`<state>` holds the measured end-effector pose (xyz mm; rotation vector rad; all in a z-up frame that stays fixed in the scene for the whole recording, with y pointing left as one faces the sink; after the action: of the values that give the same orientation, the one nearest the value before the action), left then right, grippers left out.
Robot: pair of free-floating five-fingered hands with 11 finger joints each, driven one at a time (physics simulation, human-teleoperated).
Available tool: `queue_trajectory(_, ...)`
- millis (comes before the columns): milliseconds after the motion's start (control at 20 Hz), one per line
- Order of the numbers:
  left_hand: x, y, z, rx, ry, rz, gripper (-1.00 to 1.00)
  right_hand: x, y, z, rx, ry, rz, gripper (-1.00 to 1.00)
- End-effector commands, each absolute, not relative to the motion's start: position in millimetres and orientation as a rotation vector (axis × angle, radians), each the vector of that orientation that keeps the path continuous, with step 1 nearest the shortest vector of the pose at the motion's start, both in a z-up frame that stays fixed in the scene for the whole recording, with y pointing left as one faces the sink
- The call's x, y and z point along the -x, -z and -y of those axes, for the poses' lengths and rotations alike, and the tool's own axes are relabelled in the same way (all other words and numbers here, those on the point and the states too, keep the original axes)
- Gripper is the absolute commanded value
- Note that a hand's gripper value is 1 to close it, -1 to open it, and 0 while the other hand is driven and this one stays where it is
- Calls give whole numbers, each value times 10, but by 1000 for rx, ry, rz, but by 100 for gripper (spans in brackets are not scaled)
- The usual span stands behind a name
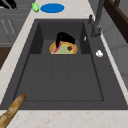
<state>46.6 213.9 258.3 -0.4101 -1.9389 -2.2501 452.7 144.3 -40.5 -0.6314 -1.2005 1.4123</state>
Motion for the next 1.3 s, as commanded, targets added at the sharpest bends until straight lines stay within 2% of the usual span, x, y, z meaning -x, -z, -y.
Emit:
queue_trajectory(0, -466, -2583, -2139, 410, 2250, 1939, 0, -4516, 423, -1437, 604, -1430, 1122, -100)
queue_trajectory(800, -466, -2583, -2139, 410, 2250, 1939, 0, -4888, 841, -1339, 576, -1478, 1047, -100)
queue_trajectory(1000, -466, -2583, -2139, 410, 2250, 1939, 0, -4904, 984, -1581, 654, -1537, 956, -100)
queue_trajectory(1050, -466, -2583, -2139, 410, 2250, 1939, 0, -4937, 971, -1644, 665, -1555, 913, 100)
queue_trajectory(1250, -466, -2583, -2139, 410, 2250, 1939, 0, -5062, 864, -1833, 865, -1583, 899, 100)
